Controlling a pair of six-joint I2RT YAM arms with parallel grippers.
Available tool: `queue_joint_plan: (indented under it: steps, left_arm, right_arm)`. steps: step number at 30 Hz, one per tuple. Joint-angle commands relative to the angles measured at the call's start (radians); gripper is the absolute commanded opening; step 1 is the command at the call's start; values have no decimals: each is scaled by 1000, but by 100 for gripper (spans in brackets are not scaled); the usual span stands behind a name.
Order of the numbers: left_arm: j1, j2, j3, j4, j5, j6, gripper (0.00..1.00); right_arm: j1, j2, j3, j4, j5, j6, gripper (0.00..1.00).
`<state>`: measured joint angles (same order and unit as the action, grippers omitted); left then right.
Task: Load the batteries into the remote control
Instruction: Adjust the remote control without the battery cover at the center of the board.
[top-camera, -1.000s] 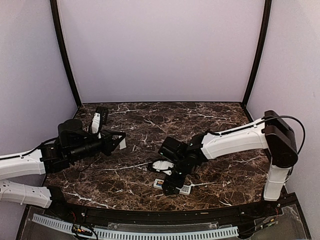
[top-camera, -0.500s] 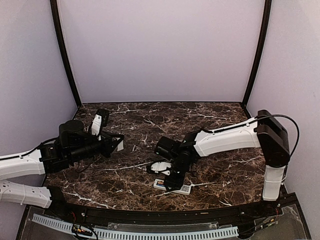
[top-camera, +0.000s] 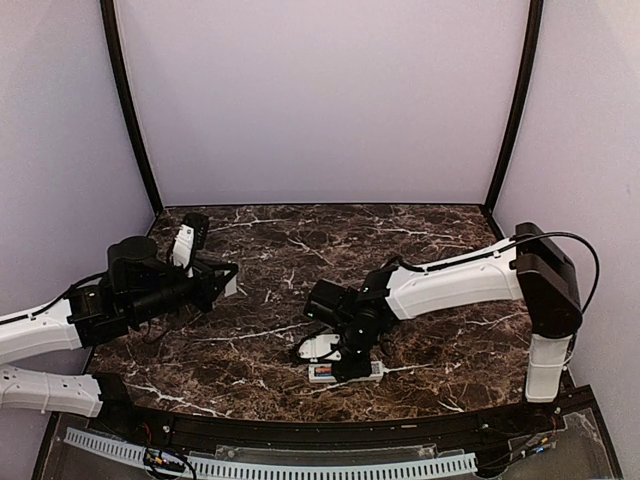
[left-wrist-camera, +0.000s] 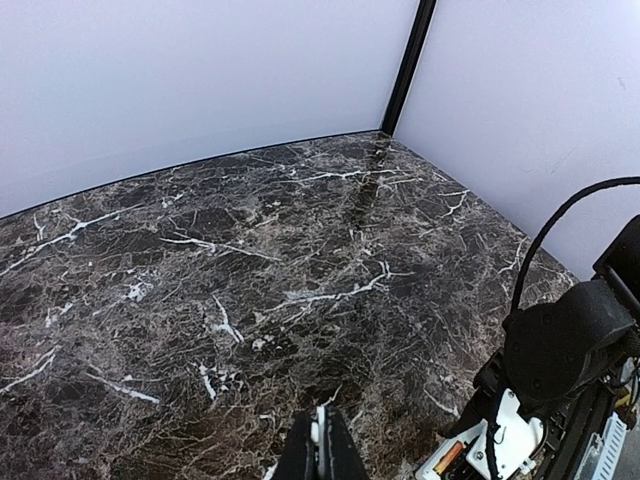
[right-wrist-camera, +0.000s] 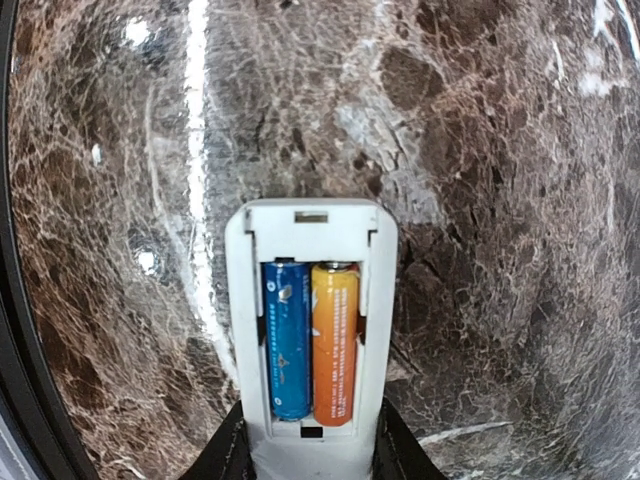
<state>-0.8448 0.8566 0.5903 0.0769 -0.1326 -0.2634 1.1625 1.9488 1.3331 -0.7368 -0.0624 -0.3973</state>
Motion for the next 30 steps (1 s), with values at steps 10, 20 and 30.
queue_joint_plan:
  steps: [10,20,30]
  left_arm:
    - [7,8,52,-71,21,52,0]
    - [7,10,70,-106,29,75,0]
    - [6,40,144,-175,254,219,0]
  right_arm:
    - [69,-56,-80,19,32,-358,37]
    - [75,-80,-27,25,103,-336,93]
    - [-58,-428,58,338,261,22,99]
